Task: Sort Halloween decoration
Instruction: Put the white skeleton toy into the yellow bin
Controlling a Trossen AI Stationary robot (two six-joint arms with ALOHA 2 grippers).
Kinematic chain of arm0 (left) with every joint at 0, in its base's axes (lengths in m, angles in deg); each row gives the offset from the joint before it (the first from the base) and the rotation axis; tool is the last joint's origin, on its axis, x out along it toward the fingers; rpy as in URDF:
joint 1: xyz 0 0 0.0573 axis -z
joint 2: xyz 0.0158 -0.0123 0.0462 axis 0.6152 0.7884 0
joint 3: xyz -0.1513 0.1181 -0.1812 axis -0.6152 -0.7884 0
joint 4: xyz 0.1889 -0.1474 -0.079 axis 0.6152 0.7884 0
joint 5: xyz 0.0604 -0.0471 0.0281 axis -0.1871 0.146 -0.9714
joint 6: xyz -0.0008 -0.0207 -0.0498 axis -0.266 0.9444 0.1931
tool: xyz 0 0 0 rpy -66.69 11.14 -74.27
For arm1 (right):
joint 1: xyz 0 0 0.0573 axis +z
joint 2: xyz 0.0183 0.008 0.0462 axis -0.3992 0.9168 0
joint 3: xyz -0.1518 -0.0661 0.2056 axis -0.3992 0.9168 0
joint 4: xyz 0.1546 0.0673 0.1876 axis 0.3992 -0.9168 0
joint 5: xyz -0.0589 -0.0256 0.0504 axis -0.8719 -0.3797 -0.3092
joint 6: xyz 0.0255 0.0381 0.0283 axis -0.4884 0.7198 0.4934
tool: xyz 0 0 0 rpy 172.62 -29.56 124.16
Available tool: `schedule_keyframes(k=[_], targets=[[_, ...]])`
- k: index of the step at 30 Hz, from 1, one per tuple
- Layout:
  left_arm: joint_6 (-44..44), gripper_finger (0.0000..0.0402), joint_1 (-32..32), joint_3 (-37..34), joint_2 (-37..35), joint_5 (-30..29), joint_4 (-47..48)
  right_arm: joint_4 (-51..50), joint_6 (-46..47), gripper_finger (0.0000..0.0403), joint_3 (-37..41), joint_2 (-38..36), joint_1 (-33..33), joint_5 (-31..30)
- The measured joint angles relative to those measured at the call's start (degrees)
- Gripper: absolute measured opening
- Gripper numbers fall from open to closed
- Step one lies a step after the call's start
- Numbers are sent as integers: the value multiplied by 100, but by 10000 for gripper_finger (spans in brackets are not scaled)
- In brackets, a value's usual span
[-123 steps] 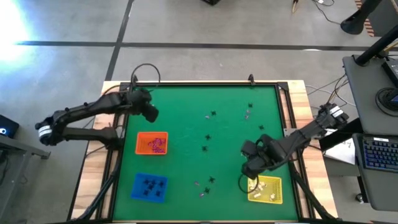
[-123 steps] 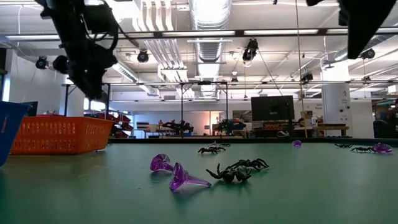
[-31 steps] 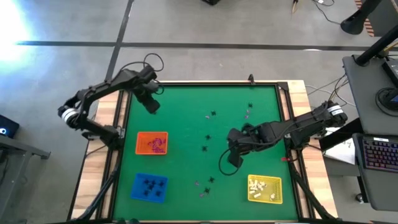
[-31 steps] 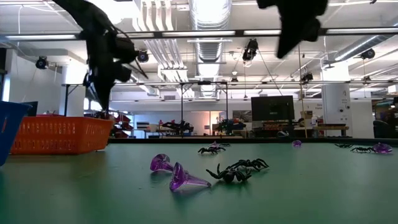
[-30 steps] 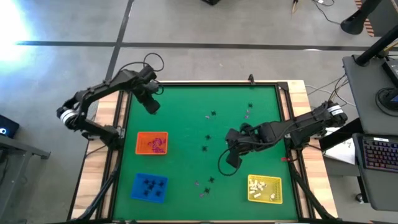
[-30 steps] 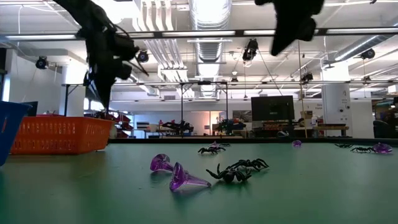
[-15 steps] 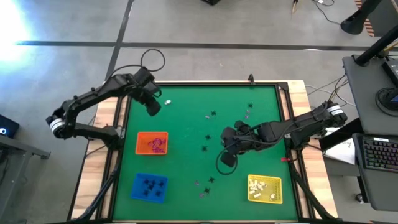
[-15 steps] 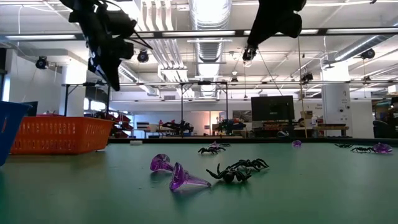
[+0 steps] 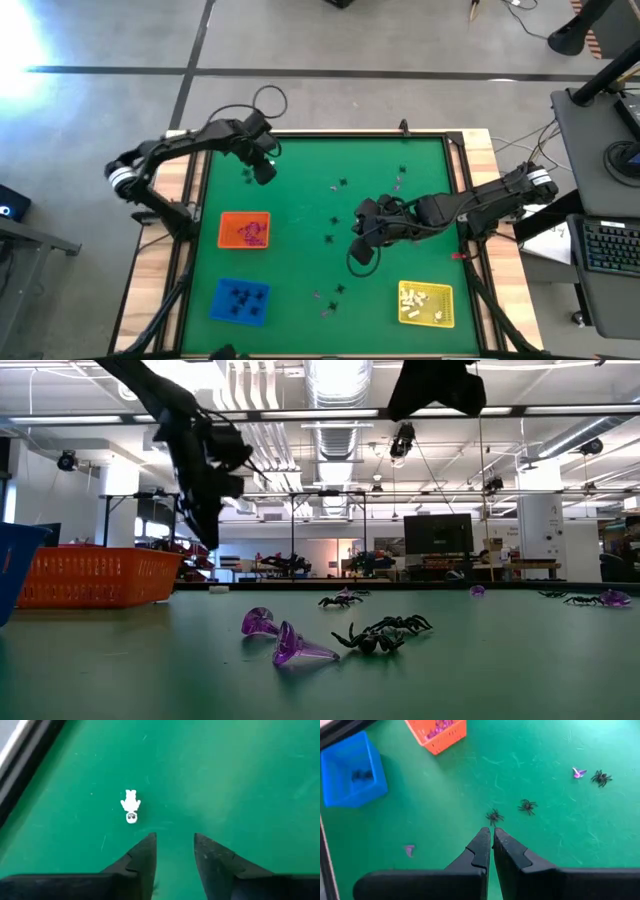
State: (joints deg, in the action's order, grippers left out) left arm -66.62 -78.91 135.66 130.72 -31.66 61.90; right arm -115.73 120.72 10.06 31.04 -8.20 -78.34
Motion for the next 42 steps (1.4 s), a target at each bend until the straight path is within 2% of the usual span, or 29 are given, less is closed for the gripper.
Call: schedule_keyframes(k=[5, 8, 14, 23, 31, 36, 42], targets=[[-114, 139, -77, 0, 549, -149, -419, 21, 38, 13, -170, 0, -11, -109], [-124, 143, -174, 76, 840, -337, -438, 81, 44, 13, -249, 0, -11, -212], [-199, 143, -351, 402, 1349, -344, -393, 75, 188, 13, -299, 0, -11, -298], [-267, 143, -542, 1017, 2040, -333, 202, 74, 633, 13, -299, 4, 48, -296], [-446, 139, -559, 1070, 2404, -181, 436, 61, 793, 13, -299, 4, 144, -295], [-629, 111, -558, 1048, 2408, -195, 377, 61, 793, 13, -299, 6, 153, -295], [-901, 33, -560, 1210, 2409, -199, 472, 68, 794, 13, -299, 7, 153, -295]])
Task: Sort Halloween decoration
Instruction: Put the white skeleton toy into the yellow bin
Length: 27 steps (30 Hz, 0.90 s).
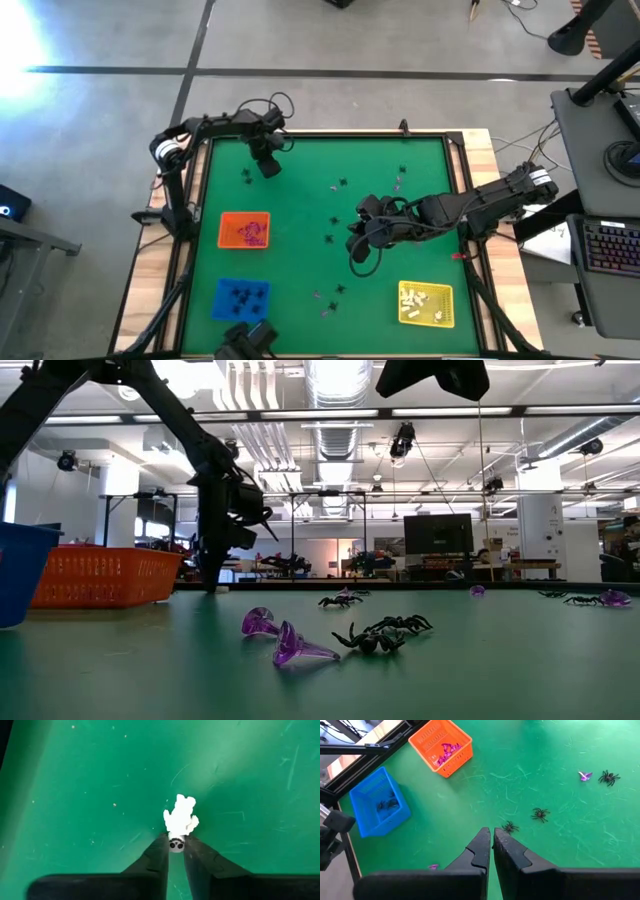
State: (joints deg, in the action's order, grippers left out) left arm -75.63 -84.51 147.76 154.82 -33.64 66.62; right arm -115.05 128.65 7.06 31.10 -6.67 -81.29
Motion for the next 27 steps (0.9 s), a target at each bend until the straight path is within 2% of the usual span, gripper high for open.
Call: schedule_keyframes(k=[3, 11, 14, 20, 27], targets=[[-80, 8, 0, 91, 15, 69, 37, 2, 47, 13, 0, 0, 0, 0], [-471, 3, 20, 177, -21, 983, 357, 7, 59, 13, 0, 0, -29, -28], [-551, 2, 24, 169, -146, 1320, 473, 9, 110, 13, 0, 0, -57, -259], [-694, 2, 128, 167, -622, 1420, 758, 11, 363, 13, 0, 2, -127, -317], [-825, 2, 461, 167, -1535, 1418, 882, 50, 496, 13, 4, 96, -144, -372]])
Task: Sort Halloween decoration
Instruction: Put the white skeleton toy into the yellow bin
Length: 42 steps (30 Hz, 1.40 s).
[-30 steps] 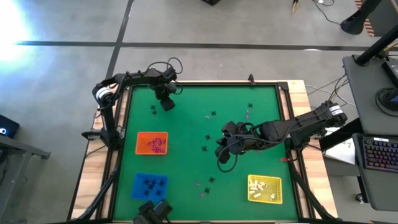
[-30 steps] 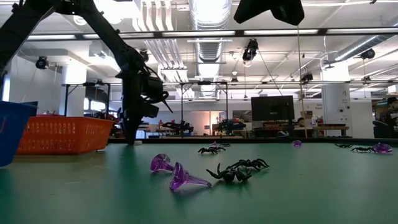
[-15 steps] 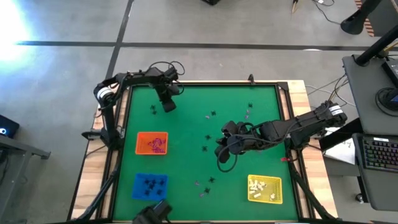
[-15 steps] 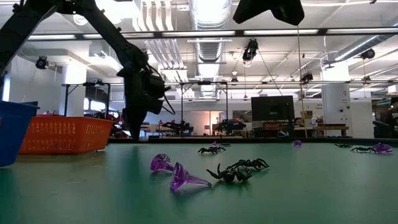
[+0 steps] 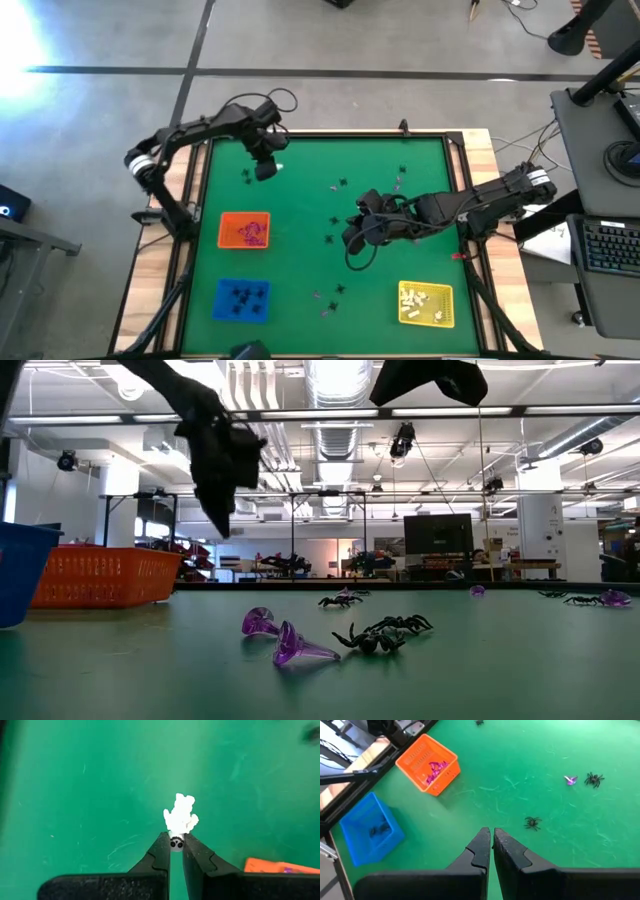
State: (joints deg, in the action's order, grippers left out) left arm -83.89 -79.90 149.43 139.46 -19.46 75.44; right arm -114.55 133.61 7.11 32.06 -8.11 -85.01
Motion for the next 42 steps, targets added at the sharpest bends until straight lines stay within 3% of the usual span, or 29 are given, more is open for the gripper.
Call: schedule_keyframes(k=[8, 14, 19, 28, 34, 42], targets=[[100, 1, 683, -11, -1010, 4, 93, 134, -141, 19, 0, 349, -46, -26], [316, 1, 1292, -33, -1596, -16, 101, 440, -285, 73, 0, 819, -204, 398], [538, 1, 1689, -33, -1892, -128, 40, 1355, 246, 108, 0, 881, -512, 420], [799, 1, 2293, -33, -1999, -520, -226, 3913, 243, 102, 0, 874, -1083, 885], [784, 1, 2535, -33, -2046, -1142, -343, 4343, 503, 90, 0, 879, -1291, 1172], [927, 1, 2659, -33, -2095, -1159, -813, 4327, 684, 92, 0, 1020, -1356, 1159]])
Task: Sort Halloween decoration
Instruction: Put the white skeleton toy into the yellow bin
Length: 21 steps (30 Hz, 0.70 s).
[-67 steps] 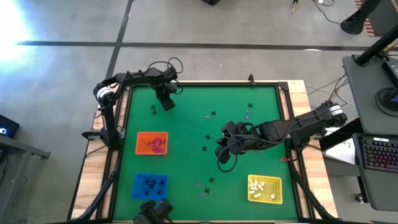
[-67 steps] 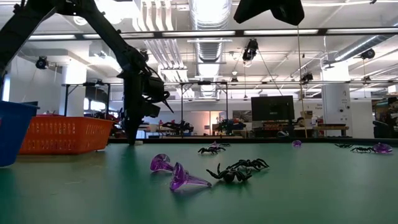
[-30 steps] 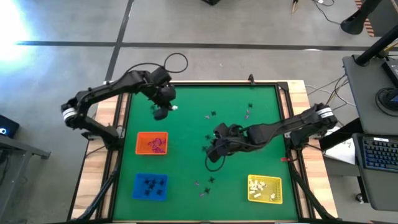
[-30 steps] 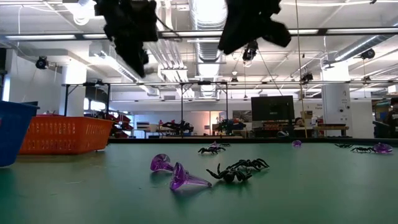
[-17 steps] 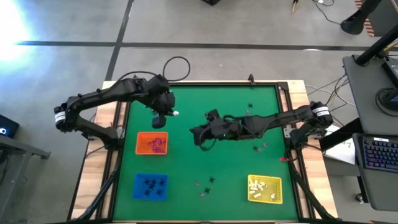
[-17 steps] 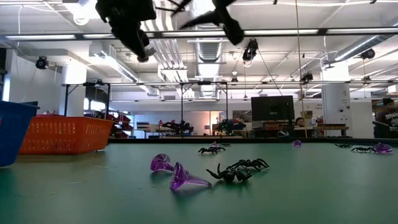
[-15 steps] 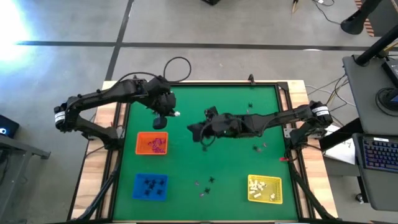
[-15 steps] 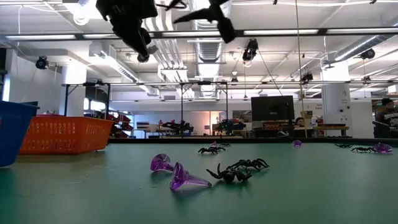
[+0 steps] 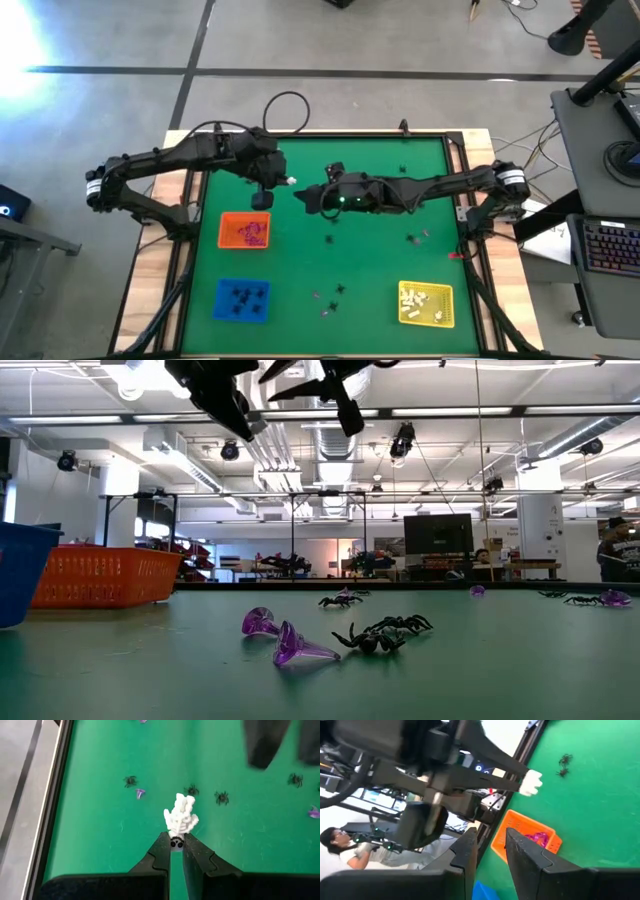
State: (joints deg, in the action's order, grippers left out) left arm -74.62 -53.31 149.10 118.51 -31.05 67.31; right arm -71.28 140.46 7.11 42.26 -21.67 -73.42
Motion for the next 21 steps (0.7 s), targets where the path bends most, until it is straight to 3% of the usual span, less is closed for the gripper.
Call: schedule_keyframes(k=[21], targets=[[6, 1, 69, 7, -2, 98, -230, 79, -16, 93, 0, 99, -329, -38]])
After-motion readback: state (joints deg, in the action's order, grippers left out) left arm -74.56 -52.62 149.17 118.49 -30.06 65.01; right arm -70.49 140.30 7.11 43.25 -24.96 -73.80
